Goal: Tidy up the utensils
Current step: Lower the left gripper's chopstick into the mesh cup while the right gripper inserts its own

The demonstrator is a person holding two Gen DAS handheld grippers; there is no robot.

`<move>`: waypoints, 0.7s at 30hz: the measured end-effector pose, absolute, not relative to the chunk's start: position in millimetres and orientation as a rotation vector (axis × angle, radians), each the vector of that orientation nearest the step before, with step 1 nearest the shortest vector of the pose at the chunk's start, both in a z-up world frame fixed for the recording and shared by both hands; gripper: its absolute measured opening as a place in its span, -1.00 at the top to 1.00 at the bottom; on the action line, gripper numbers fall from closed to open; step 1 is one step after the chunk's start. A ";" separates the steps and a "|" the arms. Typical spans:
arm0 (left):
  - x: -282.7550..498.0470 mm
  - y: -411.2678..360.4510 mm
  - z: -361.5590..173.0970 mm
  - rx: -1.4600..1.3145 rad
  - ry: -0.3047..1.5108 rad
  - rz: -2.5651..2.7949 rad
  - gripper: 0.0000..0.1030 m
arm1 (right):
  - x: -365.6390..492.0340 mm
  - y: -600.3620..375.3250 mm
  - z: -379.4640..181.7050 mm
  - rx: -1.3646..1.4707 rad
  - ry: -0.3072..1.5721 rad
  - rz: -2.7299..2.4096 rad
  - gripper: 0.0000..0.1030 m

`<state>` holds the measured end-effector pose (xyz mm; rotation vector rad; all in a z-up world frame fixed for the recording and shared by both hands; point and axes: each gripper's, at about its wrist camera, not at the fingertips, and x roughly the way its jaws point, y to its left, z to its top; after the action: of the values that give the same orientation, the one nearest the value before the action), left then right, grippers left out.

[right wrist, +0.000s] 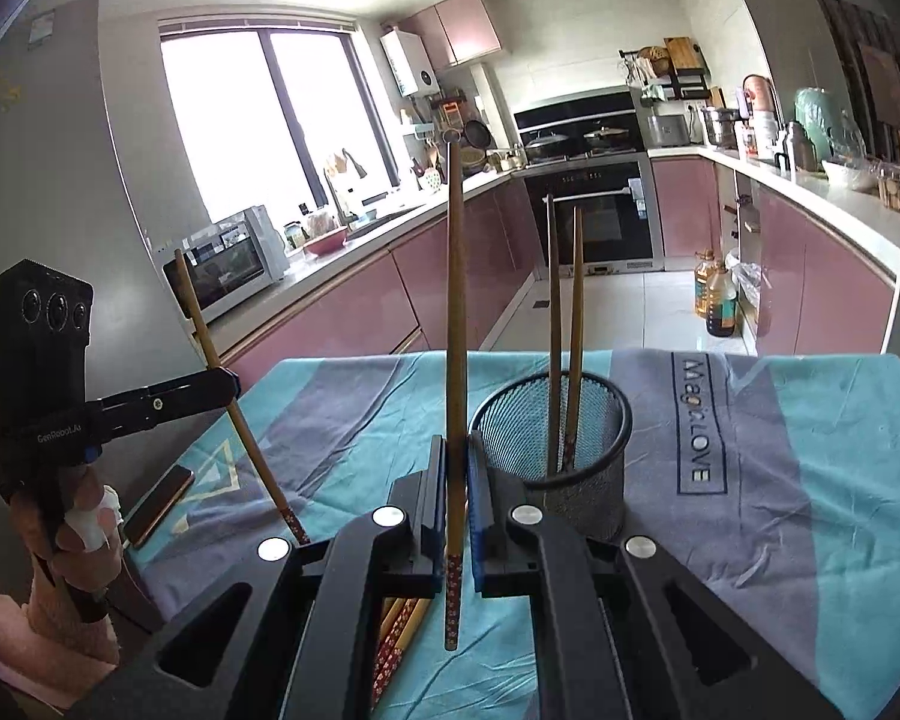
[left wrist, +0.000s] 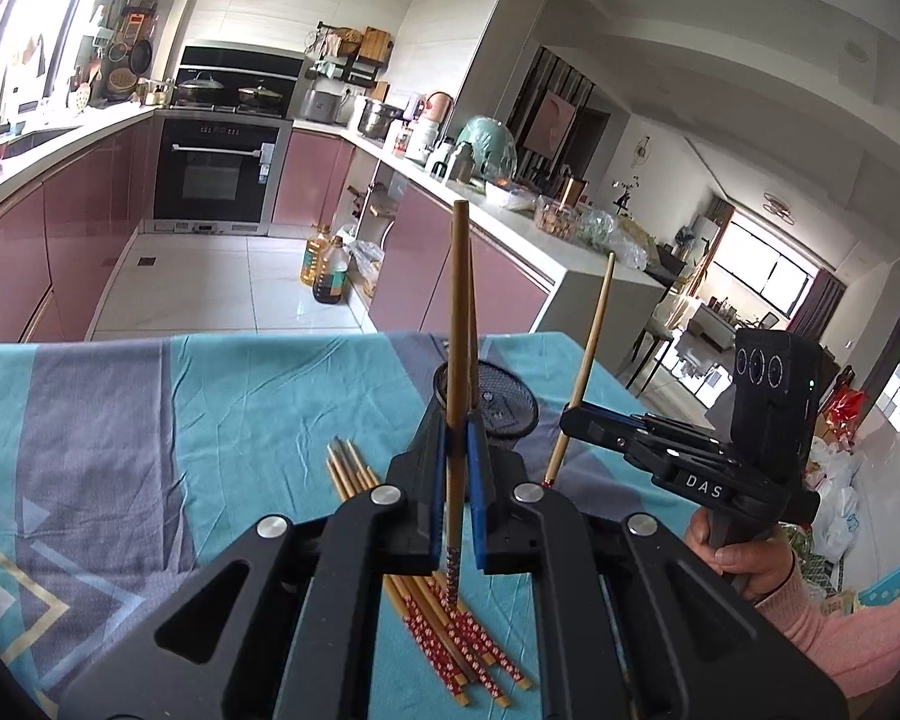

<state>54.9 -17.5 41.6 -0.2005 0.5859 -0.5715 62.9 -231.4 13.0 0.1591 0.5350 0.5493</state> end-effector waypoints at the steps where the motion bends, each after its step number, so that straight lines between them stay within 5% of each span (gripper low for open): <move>1: 57.0 -18.9 44.8 -0.201 0.579 -0.575 0.86 | 62.8 -231.0 16.7 0.156 0.527 0.548 0.89; 21: 100.9 -67.9 111.0 -0.156 0.451 -0.612 0.86 | 94.0 -246.4 77.9 0.107 0.365 0.503 0.89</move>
<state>100.9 -67.9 111.0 -0.1561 0.4510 -0.6118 94.0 -246.4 77.9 0.1066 0.3646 0.5028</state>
